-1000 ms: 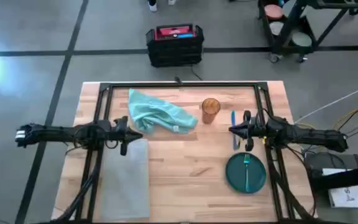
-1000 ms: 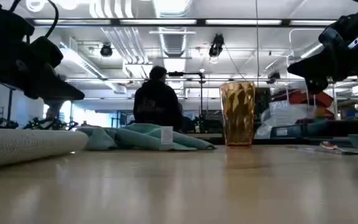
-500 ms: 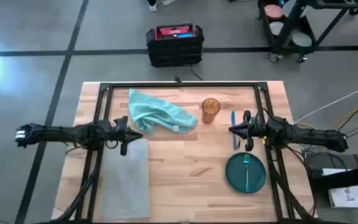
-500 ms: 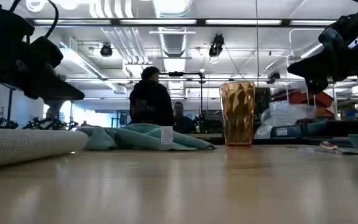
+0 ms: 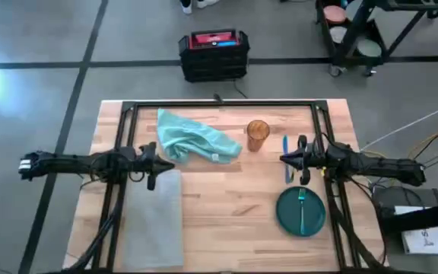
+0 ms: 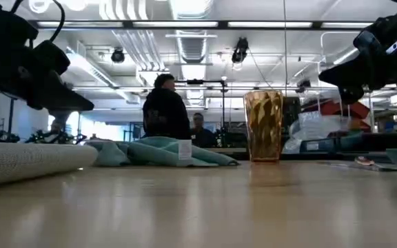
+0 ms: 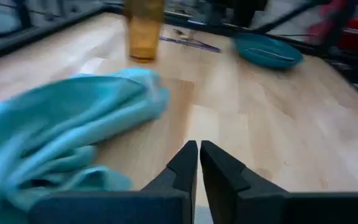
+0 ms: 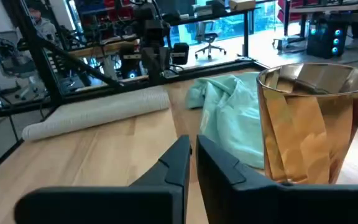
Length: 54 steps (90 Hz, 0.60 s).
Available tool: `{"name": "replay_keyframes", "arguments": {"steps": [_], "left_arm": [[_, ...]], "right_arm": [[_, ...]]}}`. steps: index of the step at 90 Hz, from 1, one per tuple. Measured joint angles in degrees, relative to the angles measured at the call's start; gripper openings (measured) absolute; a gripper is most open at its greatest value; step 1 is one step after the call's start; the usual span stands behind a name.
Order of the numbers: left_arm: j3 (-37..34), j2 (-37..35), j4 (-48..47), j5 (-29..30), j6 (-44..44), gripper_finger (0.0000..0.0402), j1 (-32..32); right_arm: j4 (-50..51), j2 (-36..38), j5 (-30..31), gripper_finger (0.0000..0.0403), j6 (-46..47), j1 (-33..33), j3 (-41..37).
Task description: Set table place
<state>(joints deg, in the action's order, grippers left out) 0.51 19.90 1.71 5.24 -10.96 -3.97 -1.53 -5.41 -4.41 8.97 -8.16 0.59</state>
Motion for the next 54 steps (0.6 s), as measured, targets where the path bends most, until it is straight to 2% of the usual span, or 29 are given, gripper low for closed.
{"name": "replay_keyframes", "arguments": {"steps": [7, 54], "left_arm": [[0.0, -0.02, 0.26, 1.73, 0.02, 0.0008, -0.04], [0.0, 0.0, 0.22, 1.72, 0.0, 0.0008, 0.0]], "right_arm": [[0.01, 0.01, -0.01, 0.0014, 0.0, 0.01, 0.0], [-0.01, 0.02, 0.0, 0.0014, 0.0, 0.0, 0.0]]}}
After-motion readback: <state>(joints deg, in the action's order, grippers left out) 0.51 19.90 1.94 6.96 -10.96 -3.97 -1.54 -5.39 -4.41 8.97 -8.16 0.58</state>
